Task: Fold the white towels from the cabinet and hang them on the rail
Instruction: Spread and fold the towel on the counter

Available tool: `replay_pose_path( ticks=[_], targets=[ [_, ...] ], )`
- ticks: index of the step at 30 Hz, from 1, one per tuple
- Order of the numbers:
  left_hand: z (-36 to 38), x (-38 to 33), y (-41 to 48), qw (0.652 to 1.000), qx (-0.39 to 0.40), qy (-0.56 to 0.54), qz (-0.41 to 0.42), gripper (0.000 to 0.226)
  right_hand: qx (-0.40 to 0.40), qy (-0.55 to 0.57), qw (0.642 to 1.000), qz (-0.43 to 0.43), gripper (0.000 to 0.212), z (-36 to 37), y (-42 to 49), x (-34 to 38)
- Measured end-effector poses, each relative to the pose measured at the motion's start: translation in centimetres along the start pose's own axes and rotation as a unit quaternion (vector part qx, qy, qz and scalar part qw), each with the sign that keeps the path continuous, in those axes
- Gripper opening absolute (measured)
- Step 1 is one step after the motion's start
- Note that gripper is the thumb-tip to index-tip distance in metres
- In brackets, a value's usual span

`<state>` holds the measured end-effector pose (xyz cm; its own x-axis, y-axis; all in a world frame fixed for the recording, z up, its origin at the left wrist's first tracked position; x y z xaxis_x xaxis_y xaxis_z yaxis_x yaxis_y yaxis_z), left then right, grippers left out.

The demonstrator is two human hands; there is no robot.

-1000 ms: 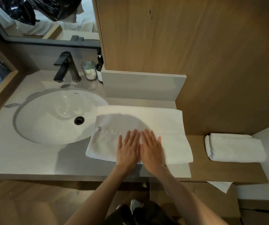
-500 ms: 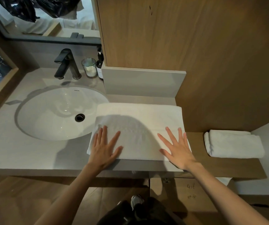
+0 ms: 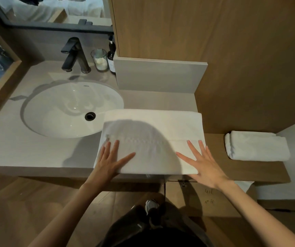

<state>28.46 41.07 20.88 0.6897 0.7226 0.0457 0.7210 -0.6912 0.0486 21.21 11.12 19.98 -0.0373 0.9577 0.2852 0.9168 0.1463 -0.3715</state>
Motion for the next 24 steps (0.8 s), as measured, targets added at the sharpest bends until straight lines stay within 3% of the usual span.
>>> replay_pose_path(
  ticks=[3,7,10,12,14,18,22,24],
  targets=[
    [-0.4,0.1,-0.2,1.0,0.008,-0.004,0.017,0.088,-0.007,0.034,0.999,-0.002,0.065,-0.3,-0.8,-0.4],
    [-2.2,2.0,-0.2,0.997,0.0,-0.08,-0.012,0.056,-0.034,0.113,0.993,0.006,0.036,-1.9,-1.4,-0.6],
    [-3.3,4.4,0.2,0.987,-0.012,-0.149,-0.061,0.03,-0.084,0.184,0.979,0.03,0.058,-4.1,-1.2,-0.9],
    [-3.8,5.9,0.8,0.975,0.002,-0.188,-0.12,0.04,-0.144,0.225,0.962,0.056,0.052,-5.6,-0.9,-1.5],
    [-4.7,7.2,1.6,0.954,-0.007,-0.243,-0.175,0.039,-0.21,0.28,0.932,0.094,0.029,-7.1,-0.9,-2.5],
    [-5.6,10.0,3.1,0.898,-0.062,-0.328,-0.288,0.023,-0.317,0.417,0.84,0.143,0.023,-9.7,-0.4,-4.1],
    [-4.1,12.7,4.2,0.812,-0.107,-0.385,-0.427,0.05,-0.374,0.526,0.738,0.197,0.026,-10.3,1.3,-5.8],
    [-3.2,13.0,5.2,0.782,-0.101,-0.414,-0.454,0.052,-0.379,0.558,0.705,0.217,0.031,-9.7,2.5,-6.7]
  ],
)
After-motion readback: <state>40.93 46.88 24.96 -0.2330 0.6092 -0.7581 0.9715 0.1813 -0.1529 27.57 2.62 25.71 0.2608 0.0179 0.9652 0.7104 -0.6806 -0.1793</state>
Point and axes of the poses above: each hand's wrist, its own y-axis towards the middle knuckle, its own z-axis out of the palm, x = y × z, the point moved 9 cm from there along y, towards the middle knuckle, and after that the axes turned 10 degrees about y, right-handed, at the moved point
